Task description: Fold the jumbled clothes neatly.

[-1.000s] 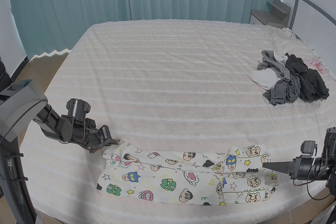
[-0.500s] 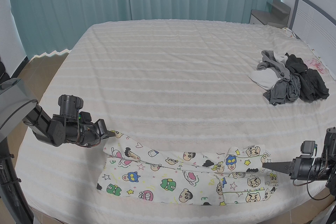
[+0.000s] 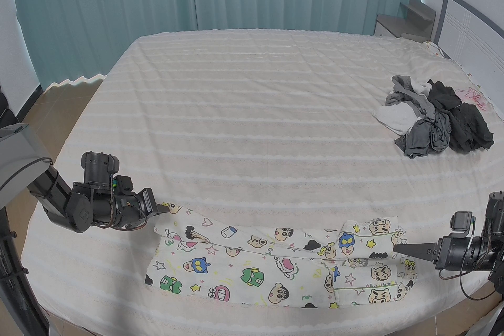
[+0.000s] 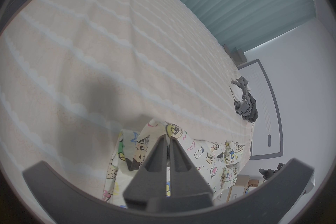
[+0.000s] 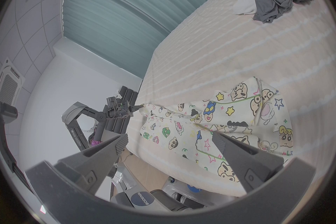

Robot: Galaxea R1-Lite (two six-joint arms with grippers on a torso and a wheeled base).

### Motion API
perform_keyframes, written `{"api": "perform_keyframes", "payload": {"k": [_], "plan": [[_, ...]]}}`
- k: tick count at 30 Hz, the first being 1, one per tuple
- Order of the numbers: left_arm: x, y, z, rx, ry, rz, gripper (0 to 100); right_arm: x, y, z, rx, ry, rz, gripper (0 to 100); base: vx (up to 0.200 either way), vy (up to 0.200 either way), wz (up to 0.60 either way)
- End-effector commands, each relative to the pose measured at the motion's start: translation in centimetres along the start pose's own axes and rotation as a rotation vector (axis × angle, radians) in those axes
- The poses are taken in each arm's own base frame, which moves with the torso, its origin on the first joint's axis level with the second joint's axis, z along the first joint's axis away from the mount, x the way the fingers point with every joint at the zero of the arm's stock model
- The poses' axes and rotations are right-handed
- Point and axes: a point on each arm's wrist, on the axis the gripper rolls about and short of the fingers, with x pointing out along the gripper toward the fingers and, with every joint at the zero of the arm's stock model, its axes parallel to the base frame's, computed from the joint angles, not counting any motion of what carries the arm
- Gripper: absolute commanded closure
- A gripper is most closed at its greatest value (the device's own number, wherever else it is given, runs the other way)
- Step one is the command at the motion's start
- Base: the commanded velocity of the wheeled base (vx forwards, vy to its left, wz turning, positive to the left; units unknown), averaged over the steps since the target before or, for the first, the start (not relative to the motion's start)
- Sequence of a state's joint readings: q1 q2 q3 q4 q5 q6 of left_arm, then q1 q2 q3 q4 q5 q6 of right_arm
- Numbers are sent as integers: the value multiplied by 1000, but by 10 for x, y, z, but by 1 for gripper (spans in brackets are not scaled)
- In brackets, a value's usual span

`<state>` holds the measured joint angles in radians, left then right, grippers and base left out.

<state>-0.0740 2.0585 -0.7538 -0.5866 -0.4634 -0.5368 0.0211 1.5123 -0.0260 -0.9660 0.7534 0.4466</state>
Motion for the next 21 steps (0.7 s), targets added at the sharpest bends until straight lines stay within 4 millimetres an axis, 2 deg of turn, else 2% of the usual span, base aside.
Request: {"api": "perform_keyframes", "payload": {"k": [1, 8, 9, 13, 18, 19, 20, 21], "plan": [[0, 4, -4, -11, 15, 12, 100, 2, -3, -1, 13, 11, -7, 0, 0, 0, 0], [6, 12, -10, -33, 48, 40, 100, 6, -6, 1, 20, 22, -15, 0, 0, 0, 0], [7, 13, -12, -37, 52, 44, 0, 7, -7, 2, 24, 21, -17, 0, 0, 0, 0], [5, 13, -13, -39, 55, 45, 0, 15, -11, 12, 21, 10, -30, 0, 0, 0, 0], [2, 14, -16, -46, 58, 51, 0, 34, -26, 29, 24, -36, -158, 0, 0, 0, 0], [-3, 15, -16, -53, 51, 54, 0, 45, -36, 35, 31, -55, -244, 0, 0, 0, 0], [-4, 15, -16, -56, 50, 55, 0, 45, -37, 36, 32, -56, -250, 0, 0, 0, 0], [-10, 17, -16, -65, 40, 59, 0, 55, -48, 37, 35, -62, -340, 0, 0, 0, 0]]}}
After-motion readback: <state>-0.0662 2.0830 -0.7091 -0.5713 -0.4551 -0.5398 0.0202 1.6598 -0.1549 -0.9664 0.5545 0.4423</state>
